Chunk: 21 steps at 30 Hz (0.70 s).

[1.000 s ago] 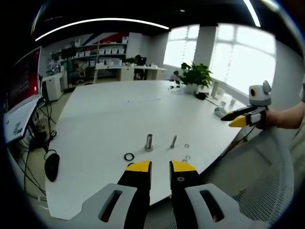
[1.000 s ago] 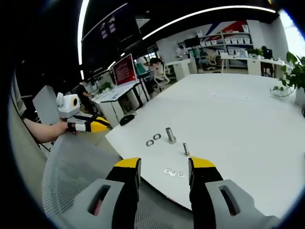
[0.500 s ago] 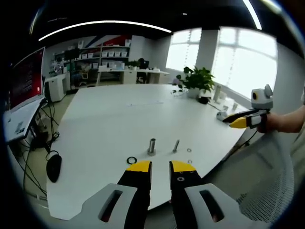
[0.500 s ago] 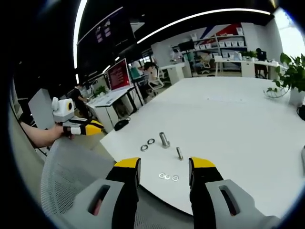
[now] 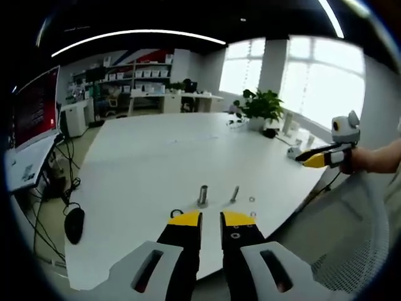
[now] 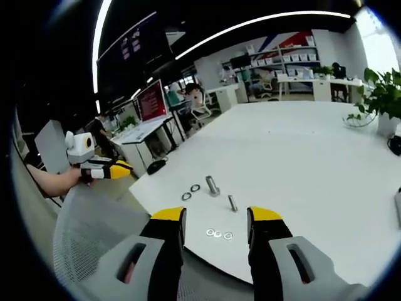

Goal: Place the washer onto the threaded stud by aligning its center hole with the stud, sliding it down to the base, and recovering from edge contact or off-axis alignment until the washer reaches the visible bottom stop.

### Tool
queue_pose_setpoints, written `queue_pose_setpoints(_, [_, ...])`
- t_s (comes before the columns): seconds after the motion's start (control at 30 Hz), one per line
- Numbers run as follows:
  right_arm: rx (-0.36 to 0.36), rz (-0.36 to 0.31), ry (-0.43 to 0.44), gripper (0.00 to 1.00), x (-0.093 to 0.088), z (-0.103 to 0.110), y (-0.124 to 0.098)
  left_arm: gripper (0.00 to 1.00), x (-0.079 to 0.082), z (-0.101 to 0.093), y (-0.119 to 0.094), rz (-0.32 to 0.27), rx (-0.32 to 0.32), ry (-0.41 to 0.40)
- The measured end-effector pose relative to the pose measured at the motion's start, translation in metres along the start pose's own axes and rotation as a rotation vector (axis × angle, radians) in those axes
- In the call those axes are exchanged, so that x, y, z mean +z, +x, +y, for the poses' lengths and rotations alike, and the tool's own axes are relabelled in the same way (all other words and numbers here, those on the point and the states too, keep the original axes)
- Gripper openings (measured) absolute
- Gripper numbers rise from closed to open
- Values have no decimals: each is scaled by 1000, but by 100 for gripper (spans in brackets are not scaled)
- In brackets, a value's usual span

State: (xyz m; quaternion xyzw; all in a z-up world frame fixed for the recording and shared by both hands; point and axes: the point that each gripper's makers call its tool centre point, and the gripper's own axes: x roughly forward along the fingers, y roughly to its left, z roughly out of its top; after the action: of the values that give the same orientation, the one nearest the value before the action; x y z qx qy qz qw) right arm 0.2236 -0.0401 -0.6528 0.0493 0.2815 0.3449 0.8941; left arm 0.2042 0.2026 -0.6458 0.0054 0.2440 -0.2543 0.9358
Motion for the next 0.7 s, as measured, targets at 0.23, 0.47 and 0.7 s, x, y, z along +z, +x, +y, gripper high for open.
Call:
queue_pose_setpoints(0.23, [-10,3,8,42,-2,-3,-1,14,-8,-6,4,58,-28,17])
queue_pose_setpoints(0.47, [-16,3,8,42,-3,-4,-3,18,-17,6,11,154,-19,1])
queue_pose_setpoints(0.7, [-18,4,14,42,-3,-5,-3,23,-13,18,29,211,-20,-3])
